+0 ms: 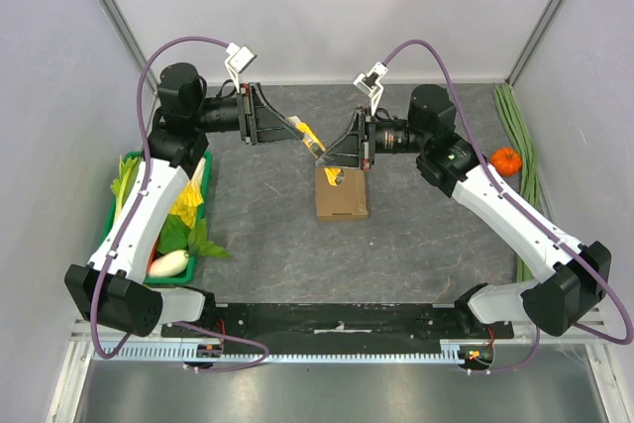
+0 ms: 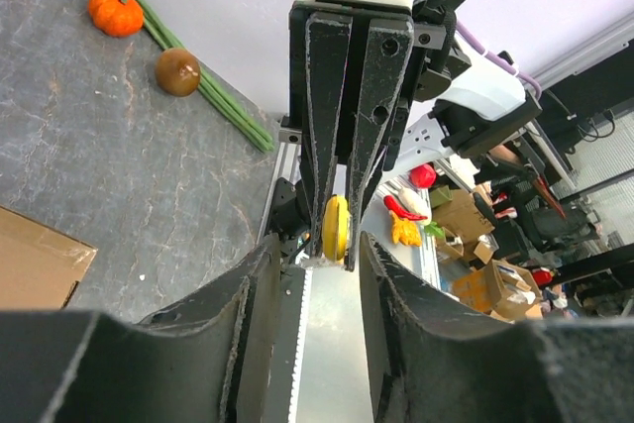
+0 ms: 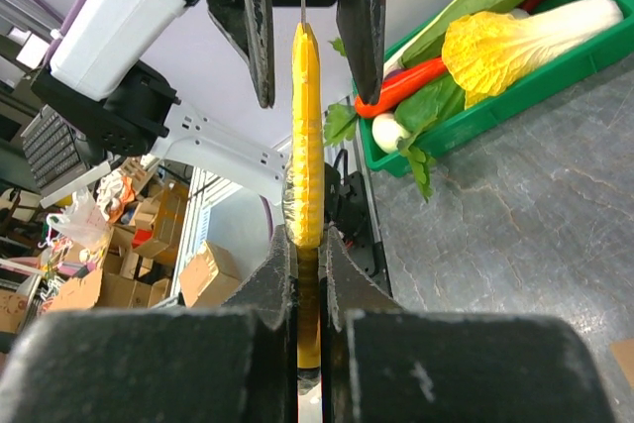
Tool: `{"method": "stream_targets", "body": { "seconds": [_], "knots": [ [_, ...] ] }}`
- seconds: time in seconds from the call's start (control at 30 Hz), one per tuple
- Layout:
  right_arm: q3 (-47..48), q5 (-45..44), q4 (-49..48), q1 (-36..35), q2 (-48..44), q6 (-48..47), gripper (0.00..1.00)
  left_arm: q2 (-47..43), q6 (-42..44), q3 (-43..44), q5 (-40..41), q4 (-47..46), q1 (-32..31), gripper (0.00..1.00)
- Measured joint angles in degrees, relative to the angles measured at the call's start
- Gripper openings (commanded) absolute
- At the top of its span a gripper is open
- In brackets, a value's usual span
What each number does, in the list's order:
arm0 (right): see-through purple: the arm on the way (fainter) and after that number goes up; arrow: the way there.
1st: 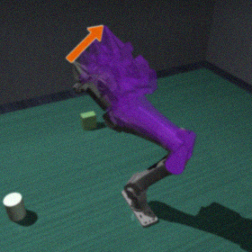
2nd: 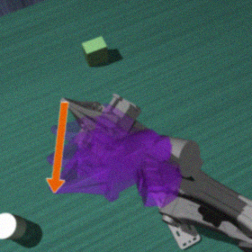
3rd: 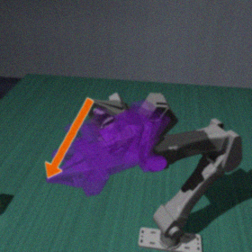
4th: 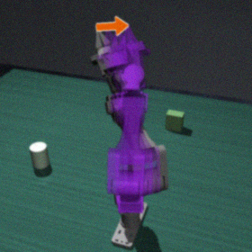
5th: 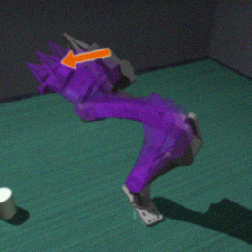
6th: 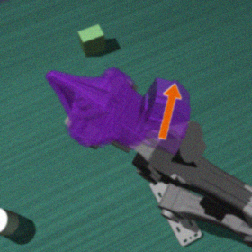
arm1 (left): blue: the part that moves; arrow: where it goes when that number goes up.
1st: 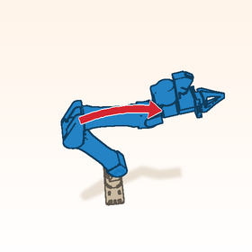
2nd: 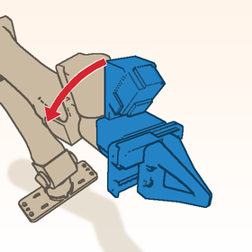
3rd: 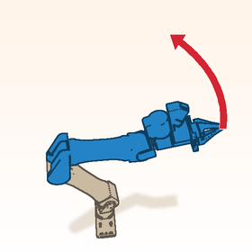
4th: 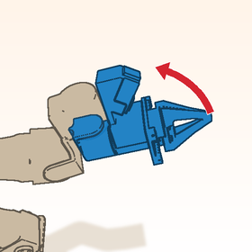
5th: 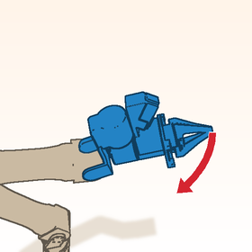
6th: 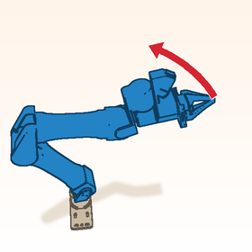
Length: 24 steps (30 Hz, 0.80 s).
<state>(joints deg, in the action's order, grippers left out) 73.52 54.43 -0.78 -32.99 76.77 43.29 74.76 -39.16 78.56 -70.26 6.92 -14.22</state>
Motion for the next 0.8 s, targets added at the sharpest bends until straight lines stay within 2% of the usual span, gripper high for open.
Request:
{"method": "stream_targets", "body": {
  "seconds": [0.1,0.2,0.23,0.27,0.3,0.33,0.4,0.43,0.5,0.53,0.6,0.7,0.8],
  "knots": [
    [0.0,0.2,1.4,0.0,0.0,-0.8,0.0,0.4,-0.5,0.0,-0.6,-0.4,0.0,0.5],
    [0.0,0.2,2.8,0.0,0.1,-1.4,0.0,0.6,-0.7,0.0,-0.9,-0.7,0.0,0.43],
    [0.0,0.2,3.3,0.0,0.1,-1.7,0.0,0.6,-0.8,0.0,-0.9,-0.7,0.0,0.29],
    [0.0,0.2,3.5,0.0,0.1,-1.9,0.0,0.6,-0.9,0.0,-0.9,-0.8,0.0,0.21],
    [0.0,0.2,3.8,0.0,0.1,-2.1,0.0,0.6,-1.1,0.0,-0.9,-0.9,0.0,0.06],
    [0.0,0.2,4.2,0.0,0.1,-2.4,0.0,0.6,-1.3,0.0,-0.9,-1.1,0.0,0.02],
    [0.0,0.4,4.3,0.0,0.1,-2.7,0.04,0.6,-1.5,0.0,-1.0,-1.1,0.0,0.02],
    [0.0,0.4,4.3,0.0,0.1,-2.9,0.21,0.6,-1.5,0.0,-1.1,-1.1,0.0,0.02],
    [0.0,0.2,4.4,0.0,0.0,-3.2,0.45,0.6,-1.5,0.0,-0.8,-1.0,0.0,0.02],
    [0.0,-0.3,4.5,0.0,0.0,-3.6,0.73,0.6,-1.5,0.0,-0.3,-0.7,0.0,0.02],
    [0.0,-2.5,4.5,0.0,-0.3,-3.3,0.98,0.6,-1.5,0.3,1.6,0.7,0.0,0.02],
    [-1.6,-7.4,0.0,0.0,-2.1,-1.2,0.98,0.5,-1.9,0.6,5.9,1.5,0.2,0.02],
    [-7.1,-14.8,-9.0,0.0,-6.9,2.5,0.98,-0.1,-4.8,0.6,11.7,0.7,0.4,0.02]
  ]
}}
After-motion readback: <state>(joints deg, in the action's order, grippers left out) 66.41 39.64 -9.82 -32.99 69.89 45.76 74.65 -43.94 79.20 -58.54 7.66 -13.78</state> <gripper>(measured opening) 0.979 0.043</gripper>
